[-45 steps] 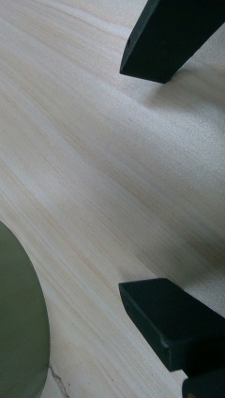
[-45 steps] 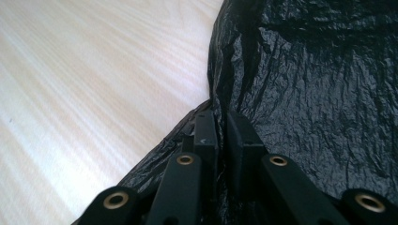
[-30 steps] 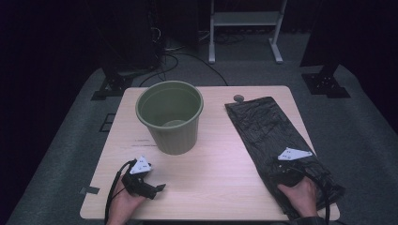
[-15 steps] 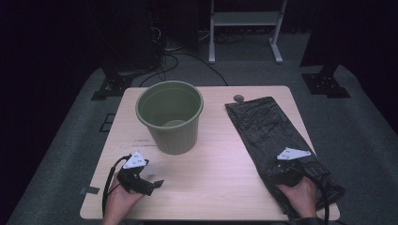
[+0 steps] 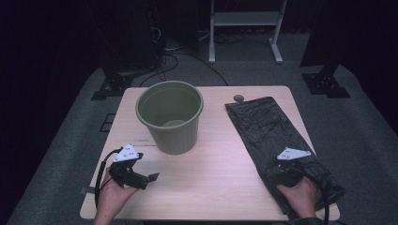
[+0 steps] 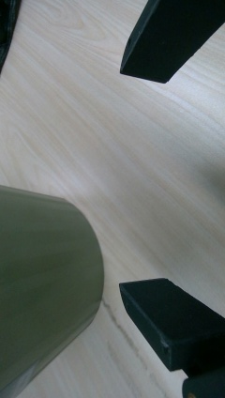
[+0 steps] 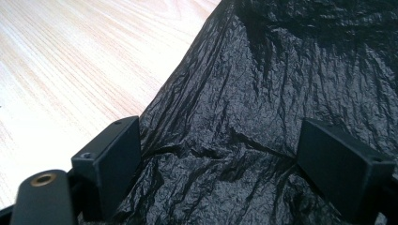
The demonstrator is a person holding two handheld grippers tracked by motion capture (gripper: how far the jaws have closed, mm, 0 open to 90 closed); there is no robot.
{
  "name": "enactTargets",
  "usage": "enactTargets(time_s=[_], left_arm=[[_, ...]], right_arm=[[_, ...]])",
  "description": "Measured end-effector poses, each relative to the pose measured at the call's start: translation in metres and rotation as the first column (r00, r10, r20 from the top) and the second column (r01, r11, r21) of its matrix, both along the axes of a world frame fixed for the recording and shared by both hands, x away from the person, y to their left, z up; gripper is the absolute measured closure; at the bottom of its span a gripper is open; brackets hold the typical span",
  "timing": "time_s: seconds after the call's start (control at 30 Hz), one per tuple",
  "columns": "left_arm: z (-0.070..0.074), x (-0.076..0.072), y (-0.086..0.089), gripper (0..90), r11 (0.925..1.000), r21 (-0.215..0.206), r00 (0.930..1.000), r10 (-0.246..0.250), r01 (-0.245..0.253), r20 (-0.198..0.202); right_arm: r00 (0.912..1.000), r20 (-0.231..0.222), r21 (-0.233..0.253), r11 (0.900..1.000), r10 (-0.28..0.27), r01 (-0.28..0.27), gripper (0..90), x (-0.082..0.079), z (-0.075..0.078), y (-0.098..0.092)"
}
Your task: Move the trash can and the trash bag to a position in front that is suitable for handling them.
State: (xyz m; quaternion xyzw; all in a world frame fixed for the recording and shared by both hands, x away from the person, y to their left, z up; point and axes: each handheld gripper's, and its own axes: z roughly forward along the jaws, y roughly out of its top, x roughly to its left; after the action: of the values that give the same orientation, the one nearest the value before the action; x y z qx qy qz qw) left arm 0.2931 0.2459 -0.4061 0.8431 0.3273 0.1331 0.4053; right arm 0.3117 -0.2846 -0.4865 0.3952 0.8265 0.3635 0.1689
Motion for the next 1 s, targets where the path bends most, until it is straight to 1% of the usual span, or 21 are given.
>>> enactTargets(time_s=[0.27,0.5,0.73,0.9,1.0], left_arm=[[0.027,0.011,0.000,0.0,0.9998,-0.018,0.9998,0.008,-0.008,0.018],[0.055,0.018,0.004,0.0,0.9985,-0.050,0.9989,0.024,-0.022,0.039],[0.077,0.028,0.009,0.0,0.9970,-0.075,0.9984,0.024,-0.020,0.051],[0.091,0.037,0.008,0.0,0.9962,-0.084,0.9984,0.027,-0.023,0.050],[0.101,0.044,0.006,0.0,0.9963,-0.081,0.9975,0.032,-0.027,0.062]], right_arm=[[1.0000,0.000,0.000,1.000,0.000,0.000,12.8,0.000,0.000,0.000],[1.0000,0.000,0.001,1.000,0.001,-0.001,12.8,0.000,0.000,0.000],[1.0000,-0.001,0.001,1.000,0.001,-0.001,12.9,0.000,0.000,0.000],[1.0000,-0.001,0.001,1.000,0.001,-0.001,12.8,0.000,0.000,0.000],[1.0000,-0.001,0.001,1.000,0.002,-0.002,12.8,0.000,0.000,0.000]])
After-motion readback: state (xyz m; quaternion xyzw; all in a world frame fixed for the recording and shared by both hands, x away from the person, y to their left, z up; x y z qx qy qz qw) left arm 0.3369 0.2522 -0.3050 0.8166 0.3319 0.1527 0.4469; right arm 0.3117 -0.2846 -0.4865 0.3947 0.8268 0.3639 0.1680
